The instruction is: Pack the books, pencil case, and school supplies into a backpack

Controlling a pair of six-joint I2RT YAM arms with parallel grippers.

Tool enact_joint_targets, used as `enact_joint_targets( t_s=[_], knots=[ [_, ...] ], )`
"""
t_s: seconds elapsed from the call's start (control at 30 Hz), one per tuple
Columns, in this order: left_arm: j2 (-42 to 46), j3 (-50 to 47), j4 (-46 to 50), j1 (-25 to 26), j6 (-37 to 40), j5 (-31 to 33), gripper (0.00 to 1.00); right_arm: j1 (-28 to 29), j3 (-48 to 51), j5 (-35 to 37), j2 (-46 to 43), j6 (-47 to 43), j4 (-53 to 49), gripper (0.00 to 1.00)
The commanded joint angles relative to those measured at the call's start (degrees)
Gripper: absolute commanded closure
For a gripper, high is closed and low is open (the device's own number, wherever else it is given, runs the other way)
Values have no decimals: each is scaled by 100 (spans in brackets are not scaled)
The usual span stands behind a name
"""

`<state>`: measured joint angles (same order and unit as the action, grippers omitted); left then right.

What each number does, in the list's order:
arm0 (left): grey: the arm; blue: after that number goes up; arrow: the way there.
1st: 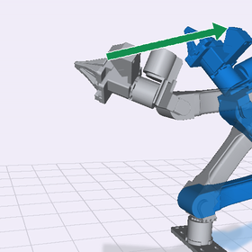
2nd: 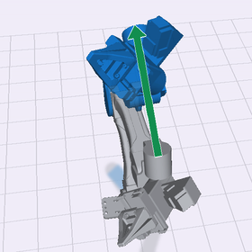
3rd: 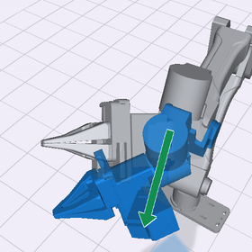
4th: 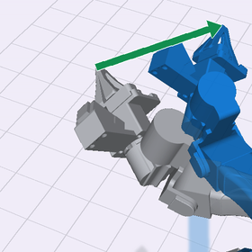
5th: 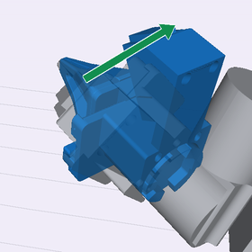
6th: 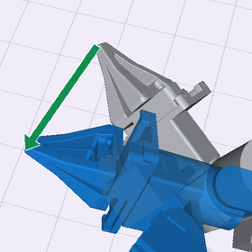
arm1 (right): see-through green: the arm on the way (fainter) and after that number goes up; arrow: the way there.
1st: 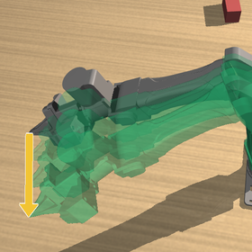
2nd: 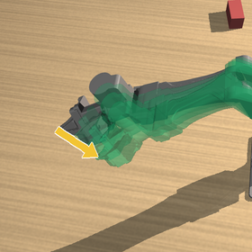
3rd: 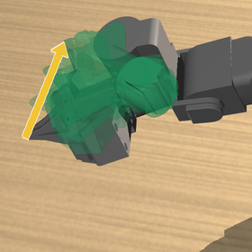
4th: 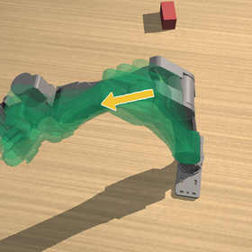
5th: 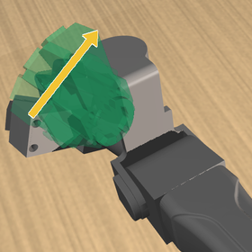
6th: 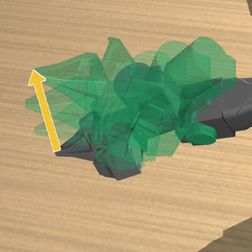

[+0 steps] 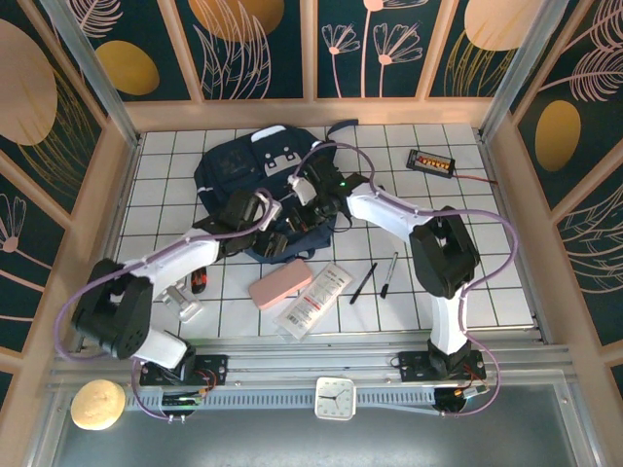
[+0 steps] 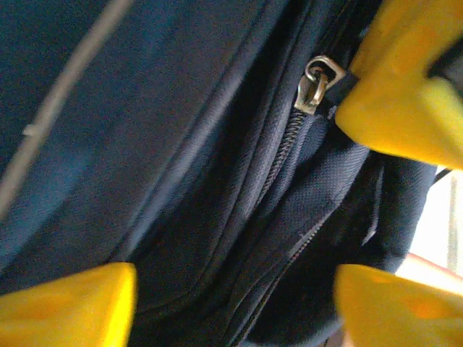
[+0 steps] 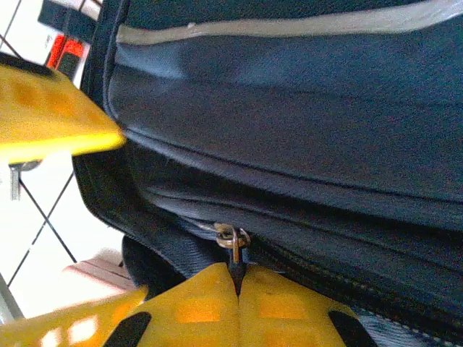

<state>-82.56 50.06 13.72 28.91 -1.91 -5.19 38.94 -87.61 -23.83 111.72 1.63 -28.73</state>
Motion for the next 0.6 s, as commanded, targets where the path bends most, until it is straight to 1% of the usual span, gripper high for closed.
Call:
enact_joint_targets(
  t_s=[0.0, 0.13, 0.17, 0.23, 0.3, 0.37, 0.4, 0.57],
  knots=[
    [669, 82, 35, -74, -256, 652, 1, -359, -406, 10, -532, -67, 10, 100],
    [1014, 530, 281, -117, -638, 1555, 1, -521, -1305, 97, -499, -399, -576, 100],
    [1015, 777, 321, -130, -715, 1663, 1, -534, -1469, 103, -465, -476, -691, 100],
    [849, 1116, 518, -148, -605, 1558, 1, -585, -1750, 159, -417, -604, -871, 100],
    [585, 1345, 761, -148, -219, 1157, 1, -665, -1944, 153, -367, -703, -985, 100],
    [294, 1388, 961, -148, 100, 899, 1, -727, -2135, 147, -309, -781, -1074, 100],
    [191, 1348, 994, -148, 223, 846, 1, -730, -2243, 122, -276, -841, -1126, 100],
    [-23, 1099, 583, -148, 646, 878, 3, -730, -2508, 43, -190, -1000, -1257, 100]
  ],
)
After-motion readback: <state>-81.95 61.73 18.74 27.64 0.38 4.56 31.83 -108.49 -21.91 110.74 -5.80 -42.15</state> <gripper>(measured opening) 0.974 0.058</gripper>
